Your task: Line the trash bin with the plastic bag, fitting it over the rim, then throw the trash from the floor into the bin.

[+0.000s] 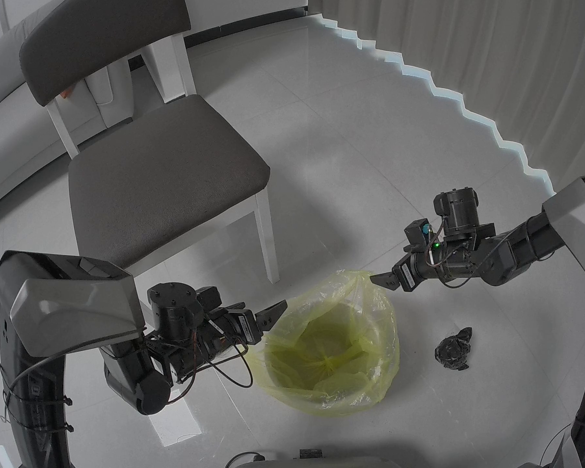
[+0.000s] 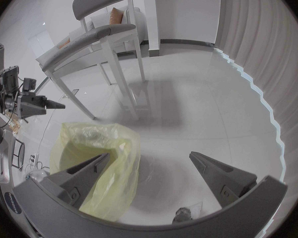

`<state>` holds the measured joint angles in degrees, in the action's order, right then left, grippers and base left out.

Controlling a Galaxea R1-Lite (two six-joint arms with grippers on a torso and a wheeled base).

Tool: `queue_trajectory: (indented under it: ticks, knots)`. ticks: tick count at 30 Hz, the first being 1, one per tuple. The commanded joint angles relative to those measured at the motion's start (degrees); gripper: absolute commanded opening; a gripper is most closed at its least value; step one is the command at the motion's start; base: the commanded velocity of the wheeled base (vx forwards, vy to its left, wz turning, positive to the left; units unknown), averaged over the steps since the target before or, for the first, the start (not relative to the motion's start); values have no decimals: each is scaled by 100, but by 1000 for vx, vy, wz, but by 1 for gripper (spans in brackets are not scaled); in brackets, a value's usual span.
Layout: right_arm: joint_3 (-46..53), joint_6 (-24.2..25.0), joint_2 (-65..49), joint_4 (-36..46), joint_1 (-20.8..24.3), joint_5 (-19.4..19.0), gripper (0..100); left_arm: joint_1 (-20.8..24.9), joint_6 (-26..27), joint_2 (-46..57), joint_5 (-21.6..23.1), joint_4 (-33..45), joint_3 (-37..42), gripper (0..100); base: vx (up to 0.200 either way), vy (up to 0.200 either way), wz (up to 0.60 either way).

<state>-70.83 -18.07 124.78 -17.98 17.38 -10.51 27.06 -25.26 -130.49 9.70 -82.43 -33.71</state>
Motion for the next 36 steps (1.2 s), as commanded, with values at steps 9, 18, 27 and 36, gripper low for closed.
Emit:
queue_trajectory:
  ticks: [9, 18, 27, 36]
  knots:
    - [1844, 418, -719, -74, 476, 260, 100, 53, 21, -29, -39, -18, 277, 100, 0, 0, 0]
    - [2082, 585, -587, -118, 749, 471, 0, -17, 337, -319, -179, -449, 576, 100, 0, 0, 0]
    - [2583, 603, -648, -109, 617, 611, 0, -87, 355, -416, -206, -757, 831, 100, 0, 0, 0]
    - [3145, 638, -1835, 234, 749, 866, 0, -96, 355, -372, -197, -757, 980, 100, 0, 0, 0]
